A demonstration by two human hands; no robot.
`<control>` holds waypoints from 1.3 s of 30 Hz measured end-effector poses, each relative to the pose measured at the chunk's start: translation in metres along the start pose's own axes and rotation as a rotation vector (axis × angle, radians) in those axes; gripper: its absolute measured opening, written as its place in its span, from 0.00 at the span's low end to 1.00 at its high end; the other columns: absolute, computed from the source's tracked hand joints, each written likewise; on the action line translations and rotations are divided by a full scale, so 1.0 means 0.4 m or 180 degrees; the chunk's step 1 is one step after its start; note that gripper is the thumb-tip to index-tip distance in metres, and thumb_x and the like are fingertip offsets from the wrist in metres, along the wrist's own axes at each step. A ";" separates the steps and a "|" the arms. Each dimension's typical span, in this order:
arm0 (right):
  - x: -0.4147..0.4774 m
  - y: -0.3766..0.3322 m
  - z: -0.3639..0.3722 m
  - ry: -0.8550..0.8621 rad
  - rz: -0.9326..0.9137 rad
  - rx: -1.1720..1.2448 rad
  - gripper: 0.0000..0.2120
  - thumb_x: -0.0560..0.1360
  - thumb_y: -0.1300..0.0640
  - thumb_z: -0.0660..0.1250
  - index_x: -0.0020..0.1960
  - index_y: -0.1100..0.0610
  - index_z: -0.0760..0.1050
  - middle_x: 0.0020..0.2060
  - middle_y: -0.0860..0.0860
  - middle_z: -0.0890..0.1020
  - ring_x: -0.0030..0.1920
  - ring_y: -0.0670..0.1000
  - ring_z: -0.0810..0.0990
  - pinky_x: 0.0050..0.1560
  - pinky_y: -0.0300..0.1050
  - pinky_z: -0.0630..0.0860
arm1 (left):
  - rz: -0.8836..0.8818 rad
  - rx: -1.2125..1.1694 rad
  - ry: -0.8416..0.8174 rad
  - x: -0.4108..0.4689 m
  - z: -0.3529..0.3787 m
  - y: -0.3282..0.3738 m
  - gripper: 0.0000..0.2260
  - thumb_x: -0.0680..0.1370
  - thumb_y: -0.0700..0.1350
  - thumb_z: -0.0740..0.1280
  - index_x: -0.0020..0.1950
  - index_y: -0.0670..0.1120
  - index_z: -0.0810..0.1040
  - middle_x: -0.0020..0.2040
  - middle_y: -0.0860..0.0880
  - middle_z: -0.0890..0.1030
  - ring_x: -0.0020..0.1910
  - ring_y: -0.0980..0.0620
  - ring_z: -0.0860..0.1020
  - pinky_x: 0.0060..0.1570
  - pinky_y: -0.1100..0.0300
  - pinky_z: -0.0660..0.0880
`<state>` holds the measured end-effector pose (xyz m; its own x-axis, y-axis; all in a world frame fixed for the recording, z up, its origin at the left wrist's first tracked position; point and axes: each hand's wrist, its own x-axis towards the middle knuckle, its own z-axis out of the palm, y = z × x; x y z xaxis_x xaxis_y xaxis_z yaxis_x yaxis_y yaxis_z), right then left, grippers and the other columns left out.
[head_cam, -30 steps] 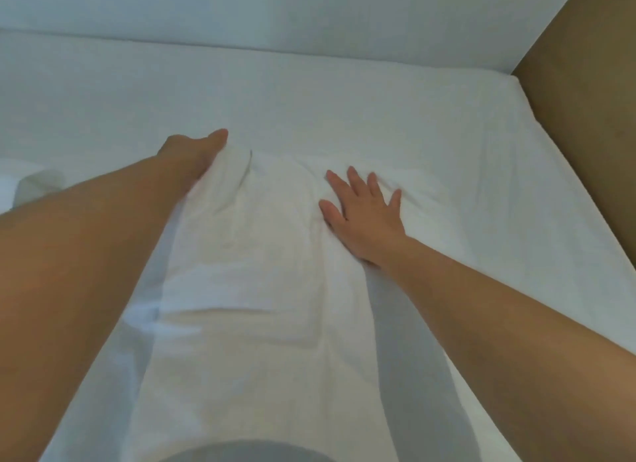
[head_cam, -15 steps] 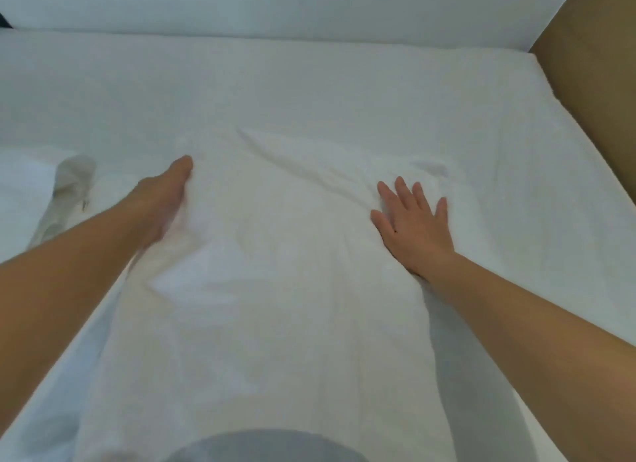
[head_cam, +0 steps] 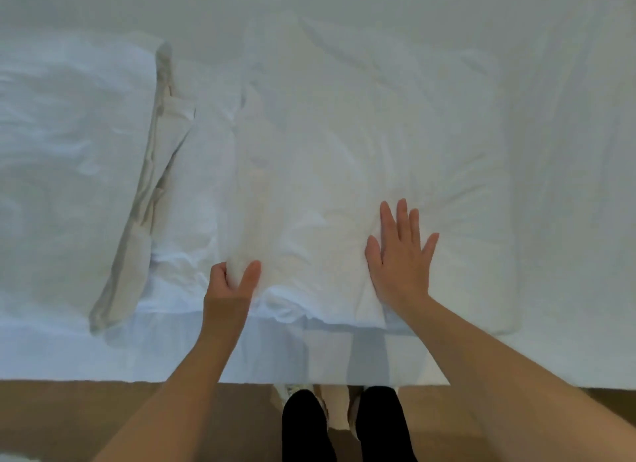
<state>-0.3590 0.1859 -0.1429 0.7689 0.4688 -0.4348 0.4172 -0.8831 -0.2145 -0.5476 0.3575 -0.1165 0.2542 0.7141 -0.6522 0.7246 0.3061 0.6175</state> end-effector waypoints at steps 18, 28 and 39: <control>-0.061 -0.019 -0.013 -0.0281 0.0068 0.0005 0.29 0.82 0.48 0.49 0.80 0.49 0.44 0.80 0.51 0.46 0.79 0.52 0.44 0.75 0.66 0.45 | 0.0491 -0.0212 -0.0168 -0.057 -0.066 0.030 0.12 0.78 0.45 0.68 0.37 0.45 0.71 0.37 0.49 0.73 0.36 0.58 0.70 0.41 0.67 0.68; -0.086 -0.039 -0.029 -0.0455 0.0184 0.0191 0.29 0.82 0.49 0.51 0.80 0.50 0.46 0.80 0.51 0.47 0.79 0.52 0.45 0.75 0.65 0.45 | -0.0157 -0.0265 -0.1252 -0.058 -0.119 0.072 0.12 0.80 0.49 0.65 0.61 0.47 0.74 0.55 0.47 0.80 0.52 0.51 0.78 0.52 0.56 0.73; -0.114 -0.045 -0.034 -0.0488 -0.0140 -0.0051 0.27 0.82 0.46 0.47 0.80 0.46 0.44 0.79 0.47 0.43 0.79 0.52 0.40 0.72 0.71 0.42 | 0.0551 0.0357 -0.0199 -0.033 -0.207 0.100 0.14 0.74 0.54 0.72 0.54 0.48 0.76 0.46 0.53 0.79 0.45 0.54 0.78 0.41 0.61 0.72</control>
<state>-0.3948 0.1807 -0.1074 0.6672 0.4978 -0.5540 0.4574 -0.8609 -0.2227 -0.5750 0.4122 -0.0469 0.4179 0.7083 -0.5688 0.7324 0.1077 0.6723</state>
